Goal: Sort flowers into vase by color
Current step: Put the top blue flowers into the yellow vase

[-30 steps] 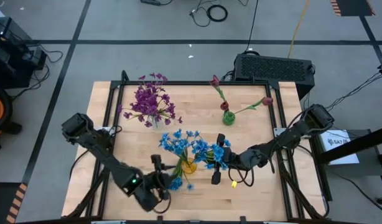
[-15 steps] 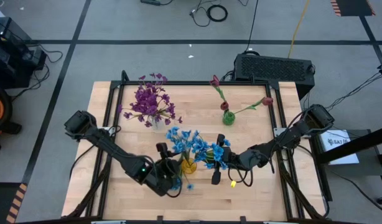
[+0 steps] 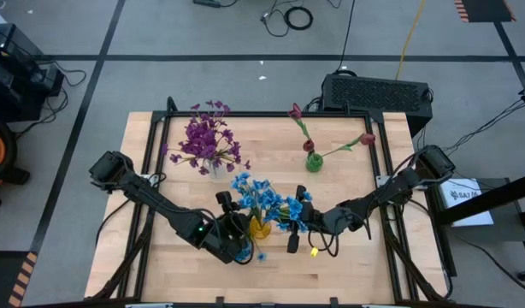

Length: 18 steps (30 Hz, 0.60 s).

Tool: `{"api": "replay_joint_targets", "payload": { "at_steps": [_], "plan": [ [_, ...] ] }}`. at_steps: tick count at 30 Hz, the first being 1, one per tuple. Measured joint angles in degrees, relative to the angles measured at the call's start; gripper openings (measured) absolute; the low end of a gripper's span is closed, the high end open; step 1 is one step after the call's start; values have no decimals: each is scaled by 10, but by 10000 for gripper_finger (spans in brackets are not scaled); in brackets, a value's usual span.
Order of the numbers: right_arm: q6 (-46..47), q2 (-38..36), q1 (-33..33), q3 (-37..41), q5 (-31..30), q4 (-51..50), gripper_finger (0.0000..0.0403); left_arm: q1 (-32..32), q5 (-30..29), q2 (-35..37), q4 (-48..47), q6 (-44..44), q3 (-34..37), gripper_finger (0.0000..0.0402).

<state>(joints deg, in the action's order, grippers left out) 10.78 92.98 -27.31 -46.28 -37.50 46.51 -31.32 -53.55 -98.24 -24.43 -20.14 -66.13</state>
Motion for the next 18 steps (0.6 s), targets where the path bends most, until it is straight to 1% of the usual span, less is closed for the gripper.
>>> {"api": "replay_joint_targets", "payload": {
  "at_steps": [6, 10, 13, 18],
  "plan": [
    [8, 11, 3, 0, 0, 0, 9, 2, 2, 0, -4, 13, 0, 168],
    [8, 14, 3, 0, 1, -1, 12, -11, 11, 4, -8, 25, 0, 168],
    [20, 14, 3, 0, 0, -1, 31, -25, 12, 5, -6, 25, -1, 168],
    [35, 14, 5, 0, 1, -18, 84, -53, 12, 7, -12, 6, -1, 168]
  ]
}}
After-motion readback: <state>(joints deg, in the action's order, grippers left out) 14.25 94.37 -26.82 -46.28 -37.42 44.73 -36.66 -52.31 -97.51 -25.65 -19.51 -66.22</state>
